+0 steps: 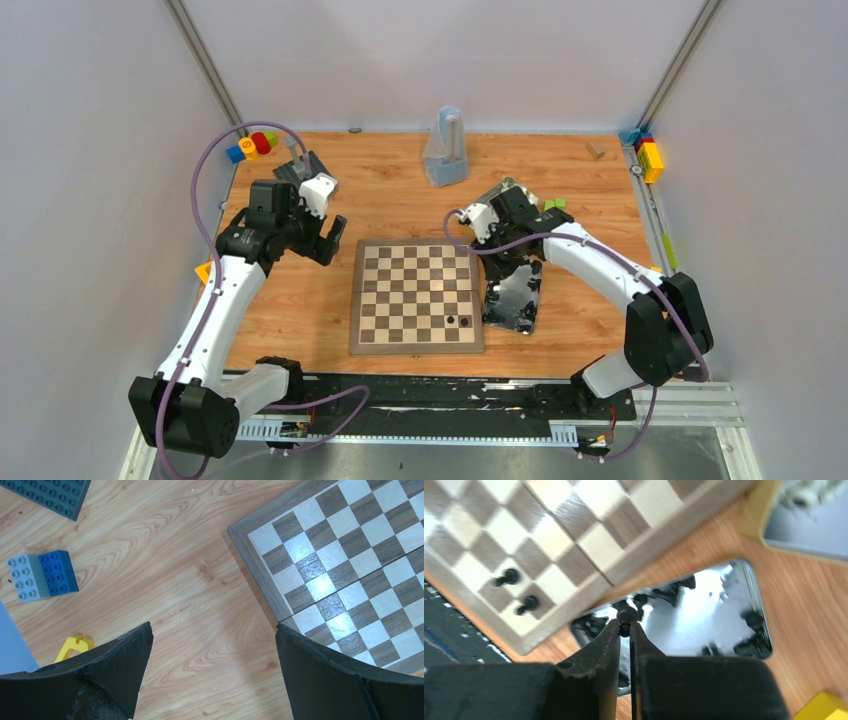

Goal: Set up the chess pieces on the board
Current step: Pick up the chess piece from the storage box, then place the chess piece on the chessboard.

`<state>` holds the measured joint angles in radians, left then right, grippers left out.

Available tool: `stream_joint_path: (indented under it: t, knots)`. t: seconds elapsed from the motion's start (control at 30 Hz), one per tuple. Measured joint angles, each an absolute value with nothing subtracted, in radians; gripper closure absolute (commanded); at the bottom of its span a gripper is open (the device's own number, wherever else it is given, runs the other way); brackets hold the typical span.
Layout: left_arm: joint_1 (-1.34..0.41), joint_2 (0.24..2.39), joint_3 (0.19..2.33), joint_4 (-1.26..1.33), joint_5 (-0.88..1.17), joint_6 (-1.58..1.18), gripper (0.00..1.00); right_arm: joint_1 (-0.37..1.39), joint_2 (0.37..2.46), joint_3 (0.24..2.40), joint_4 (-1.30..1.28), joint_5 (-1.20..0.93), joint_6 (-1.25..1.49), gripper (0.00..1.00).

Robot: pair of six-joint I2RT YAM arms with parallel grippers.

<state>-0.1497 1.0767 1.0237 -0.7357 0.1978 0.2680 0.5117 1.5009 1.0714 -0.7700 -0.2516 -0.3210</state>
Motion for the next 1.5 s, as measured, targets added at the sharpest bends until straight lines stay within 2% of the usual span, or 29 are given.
stream_joint_path:
  t: [0.33, 0.53, 1.33, 1.5]
  knots:
    - [-0.134, 1.081, 1.024, -0.736, 0.18, 0.257, 0.0, 0.814, 1.552, 1.19, -0.8, -0.266, -0.345, 0.99]
    - [-0.105, 1.083, 1.024, -0.736, 0.174, 0.249, 0.0, 0.908, 1.653, 1.234, -0.817, -0.272, -0.355, 0.98]
    - [-0.097, 1.082, 1.024, -0.736, 0.182, 0.249, 0.0, 0.974, 1.757, 1.26, -0.824, -0.271, -0.365, 0.96]
    - [-0.097, 1.079, 1.024, -0.736, 0.182, 0.249, 0.0, 0.975, 1.764, 1.265, -0.822, -0.271, -0.365, 0.92]
